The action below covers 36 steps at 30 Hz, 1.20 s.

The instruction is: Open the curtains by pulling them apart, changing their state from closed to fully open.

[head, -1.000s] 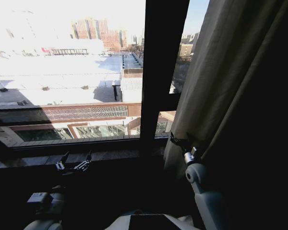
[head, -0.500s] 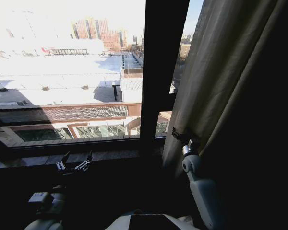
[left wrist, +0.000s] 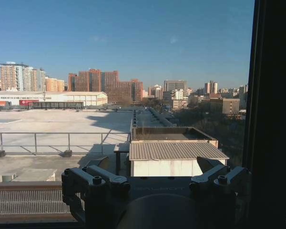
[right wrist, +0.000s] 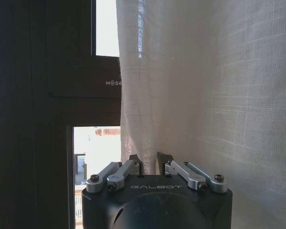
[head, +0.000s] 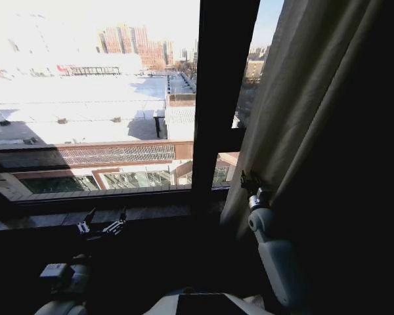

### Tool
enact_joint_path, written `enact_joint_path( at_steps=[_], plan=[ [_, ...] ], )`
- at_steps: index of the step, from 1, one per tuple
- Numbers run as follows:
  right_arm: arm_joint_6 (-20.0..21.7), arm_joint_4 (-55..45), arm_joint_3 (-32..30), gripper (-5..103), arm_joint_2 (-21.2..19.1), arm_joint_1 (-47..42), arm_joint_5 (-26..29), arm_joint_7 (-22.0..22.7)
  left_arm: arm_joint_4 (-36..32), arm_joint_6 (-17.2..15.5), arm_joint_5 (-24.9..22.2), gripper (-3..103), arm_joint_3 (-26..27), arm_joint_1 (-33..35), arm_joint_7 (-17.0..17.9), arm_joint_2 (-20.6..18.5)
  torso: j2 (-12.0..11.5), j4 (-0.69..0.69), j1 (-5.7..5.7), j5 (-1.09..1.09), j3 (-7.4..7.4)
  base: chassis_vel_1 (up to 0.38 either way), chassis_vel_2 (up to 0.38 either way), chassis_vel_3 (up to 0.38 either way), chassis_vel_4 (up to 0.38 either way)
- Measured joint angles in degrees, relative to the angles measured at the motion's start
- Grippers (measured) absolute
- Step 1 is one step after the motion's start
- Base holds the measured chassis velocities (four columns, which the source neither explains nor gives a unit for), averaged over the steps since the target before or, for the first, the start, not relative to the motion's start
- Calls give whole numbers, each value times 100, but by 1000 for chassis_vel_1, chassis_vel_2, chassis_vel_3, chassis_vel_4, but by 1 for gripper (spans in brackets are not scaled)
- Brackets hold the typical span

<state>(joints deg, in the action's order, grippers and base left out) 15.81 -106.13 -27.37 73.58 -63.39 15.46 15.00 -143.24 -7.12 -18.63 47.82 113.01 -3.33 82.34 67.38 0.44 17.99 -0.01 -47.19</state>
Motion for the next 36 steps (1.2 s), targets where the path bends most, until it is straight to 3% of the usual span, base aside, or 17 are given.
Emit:
enact_joint_path(
  at_steps=[3,7,25,36],
  plan=[
    [-11,39,17,6,-10,69,6,-4,0,0,1,100,13,5,0,13,0,0,0,0,0,0,0,0,0],
    [-25,42,44,1,-30,90,27,-6,0,0,1,100,14,5,0,20,0,0,0,0,0,0,0,0,0],
    [-9,192,-529,0,-195,200,426,423,0,3,-2,100,-7,-30,-3,74,0,0,0,-1,0,0,0,0,0],
    [115,1162,-1815,0,-329,622,422,1065,0,53,-5,100,8,-35,-10,132,0,0,0,1,0,0,0,0,0]
  ],
)
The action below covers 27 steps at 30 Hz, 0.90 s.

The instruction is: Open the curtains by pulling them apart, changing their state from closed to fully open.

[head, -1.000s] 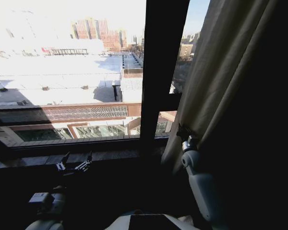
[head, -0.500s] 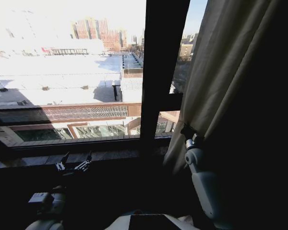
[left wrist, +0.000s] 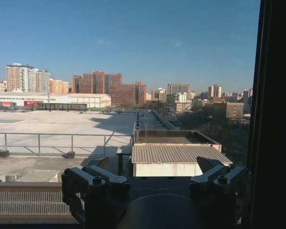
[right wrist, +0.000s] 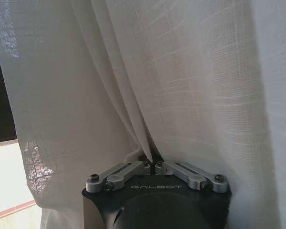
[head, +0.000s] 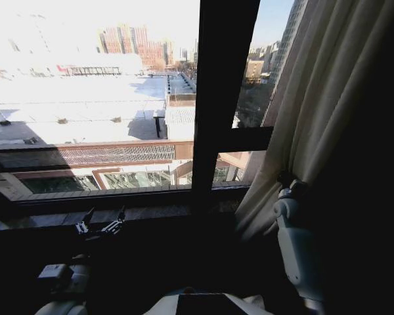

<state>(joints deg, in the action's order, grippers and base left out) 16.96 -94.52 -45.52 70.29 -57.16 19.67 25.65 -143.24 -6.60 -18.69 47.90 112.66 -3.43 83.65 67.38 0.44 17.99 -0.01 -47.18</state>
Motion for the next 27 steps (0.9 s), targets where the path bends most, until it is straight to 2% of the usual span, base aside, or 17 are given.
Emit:
enact_joint_path(
  at_steps=[9,12,14,17,18,21,23,24,26,27],
  plan=[
    [0,591,-693,0,-263,269,-7,265,0,12,-4,100,-16,-17,-3,20,0,0,0,-1,0,0,0,0,0],
    [0,579,-697,0,-326,242,17,236,0,13,-9,100,-12,-25,-3,21,0,0,0,-2,0,0,0,0,0],
    [45,240,-544,0,-366,17,187,-24,0,14,-16,100,-13,-46,-4,23,0,2,0,-2,0,0,0,0,0],
    [78,-75,-367,-3,-361,-199,294,-139,0,14,-18,100,-21,-66,-4,26,0,1,0,-2,0,0,0,0,0],
    [106,-392,-197,7,-337,-391,379,-215,-1,13,-19,100,-34,-83,-4,28,0,0,0,-1,0,0,0,0,0],
    [210,-812,-14,12,-300,-694,469,-400,0,9,-25,100,-47,-102,-5,27,0,-2,0,2,0,0,0,0,0],
    [478,-1499,269,22,-266,-1204,735,-685,0,-15,-43,100,-50,-145,-2,14,0,2,0,0,0,0,0,0,0],
    [545,-1715,360,28,-267,-1352,821,-725,0,-21,-50,100,-50,-159,-2,9,0,1,0,1,0,0,0,0,0],
    [632,-2013,487,28,-274,-1551,944,-766,0,-31,-63,100,-48,-181,-1,0,0,1,0,0,0,0,0,0,0],
    [669,-2158,538,33,-280,-1647,989,-776,0,-35,-69,100,-45,-191,3,-2,0,0,0,0,0,0,0,0,0]
  ],
)
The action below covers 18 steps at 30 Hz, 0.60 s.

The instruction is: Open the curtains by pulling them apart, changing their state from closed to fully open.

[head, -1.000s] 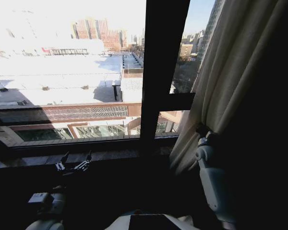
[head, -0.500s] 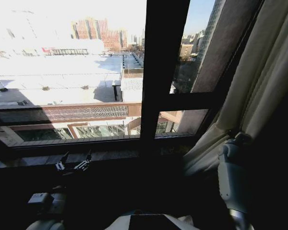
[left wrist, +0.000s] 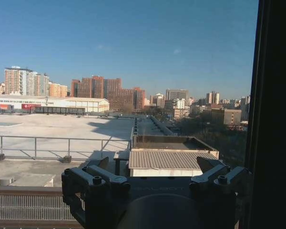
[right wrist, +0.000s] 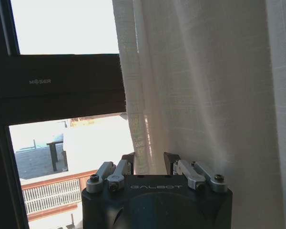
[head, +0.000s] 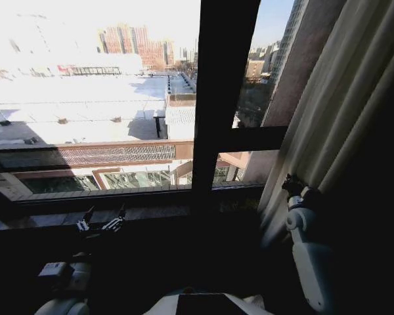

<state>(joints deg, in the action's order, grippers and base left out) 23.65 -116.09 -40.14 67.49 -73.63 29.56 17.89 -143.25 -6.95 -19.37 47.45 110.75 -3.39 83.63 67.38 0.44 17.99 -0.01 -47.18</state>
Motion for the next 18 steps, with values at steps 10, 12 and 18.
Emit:
enact_joint_path(
  at_steps=[10,12,18],
  plan=[
    [68,-1735,320,72,-35,-1493,-160,-315,0,-244,-128,100,8,-256,153,25,1,2,0,1,1,0,0,0,0],
    [-77,-1825,319,82,-10,-1696,-449,-445,0,-285,-155,100,7,-311,181,33,1,1,-1,1,1,0,0,0,0],
    [-298,-1912,300,99,5,-1788,-858,-499,0,-344,-203,100,4,-400,191,-25,0,0,0,0,0,0,0,0,0]
  ],
)
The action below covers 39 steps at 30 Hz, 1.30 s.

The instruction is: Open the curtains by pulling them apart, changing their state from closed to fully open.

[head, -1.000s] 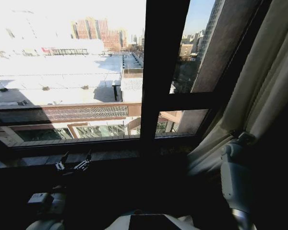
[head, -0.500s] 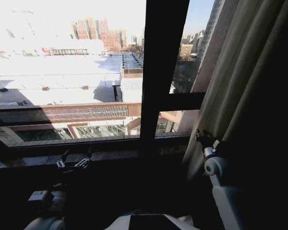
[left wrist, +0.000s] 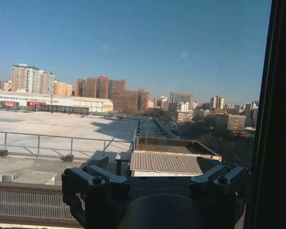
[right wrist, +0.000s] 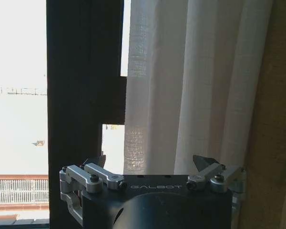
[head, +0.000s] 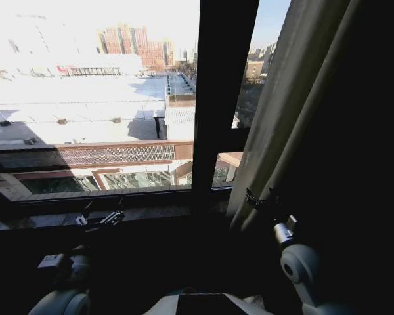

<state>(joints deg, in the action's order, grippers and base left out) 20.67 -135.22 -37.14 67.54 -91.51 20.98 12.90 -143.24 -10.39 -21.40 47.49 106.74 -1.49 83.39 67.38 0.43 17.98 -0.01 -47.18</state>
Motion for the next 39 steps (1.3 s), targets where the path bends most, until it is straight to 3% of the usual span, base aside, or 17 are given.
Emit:
enact_joint_path(
  at_steps=[15,39],
  plan=[
    [-34,-118,-19,100,82,-53,-66,-6,0,-100,-108,100,68,14,-212,-74,0,0,1,1,-1,123,132,-127,-130],
    [-34,-90,10,100,112,-143,-260,-146,0,-76,-128,100,129,55,-223,-62,0,0,1,1,0,336,340,-330,-336]
  ],
)
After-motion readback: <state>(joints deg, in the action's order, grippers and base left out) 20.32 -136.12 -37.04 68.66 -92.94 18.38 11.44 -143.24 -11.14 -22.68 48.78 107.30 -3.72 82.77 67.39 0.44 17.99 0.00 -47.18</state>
